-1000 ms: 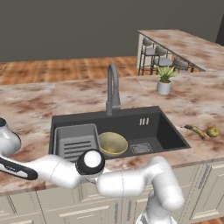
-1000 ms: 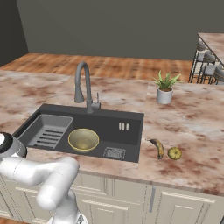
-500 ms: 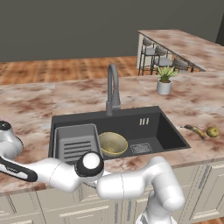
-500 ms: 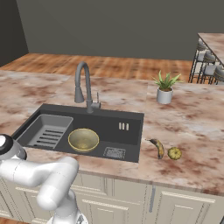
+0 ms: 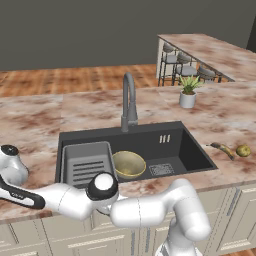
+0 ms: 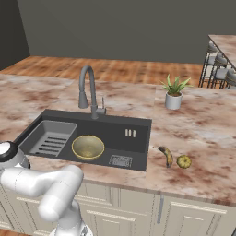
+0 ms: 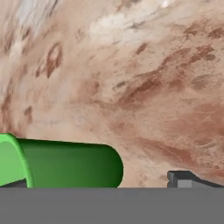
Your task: Remove the squash and banana from the sink. Then move the bowl and cup from the counter to the sink for washing.
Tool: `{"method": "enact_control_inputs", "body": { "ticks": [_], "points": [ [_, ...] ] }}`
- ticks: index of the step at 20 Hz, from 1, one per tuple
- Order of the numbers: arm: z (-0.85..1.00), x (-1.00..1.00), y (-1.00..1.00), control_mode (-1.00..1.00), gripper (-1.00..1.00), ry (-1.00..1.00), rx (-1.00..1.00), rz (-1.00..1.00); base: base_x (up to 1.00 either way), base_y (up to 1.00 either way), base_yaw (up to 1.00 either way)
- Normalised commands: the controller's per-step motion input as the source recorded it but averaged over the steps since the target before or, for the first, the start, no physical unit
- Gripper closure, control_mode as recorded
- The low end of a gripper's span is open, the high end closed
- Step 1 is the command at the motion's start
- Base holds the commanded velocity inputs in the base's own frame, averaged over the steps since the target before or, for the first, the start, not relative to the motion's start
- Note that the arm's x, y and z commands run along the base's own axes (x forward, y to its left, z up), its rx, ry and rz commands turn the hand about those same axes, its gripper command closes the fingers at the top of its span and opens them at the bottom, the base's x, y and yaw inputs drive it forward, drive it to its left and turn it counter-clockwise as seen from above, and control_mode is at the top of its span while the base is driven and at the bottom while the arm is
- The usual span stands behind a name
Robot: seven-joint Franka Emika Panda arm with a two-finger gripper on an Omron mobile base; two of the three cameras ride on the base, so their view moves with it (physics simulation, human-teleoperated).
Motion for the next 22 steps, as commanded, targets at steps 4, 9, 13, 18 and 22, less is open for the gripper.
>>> {"method": "enact_control_inputs", "body": {
  "ticks": [4,9,13,18,22],
  "points": [
    [0.13,0.17,0.21,-1.0,-1.0,0.2,-0.06,-0.07,0.0,0.0,0.0],
    [0.2,0.19,0.26,-1.0,1.0,0.21,-0.12,-0.06,0.0,0.0,0.0],
    [0.38,0.14,0.18,-1.0,1.0,0.19,-0.17,-0.04,0.0,0.0,0.0],
    [0.33,0.09,0.08,-1.0,1.0,0.24,-0.17,-0.04,0.0,0.0,0.0],
    [0.34,0.0,0.0,-1.0,1.0,0.26,-0.16,-0.04,0.0,0.0,0.0]
  ]
}}
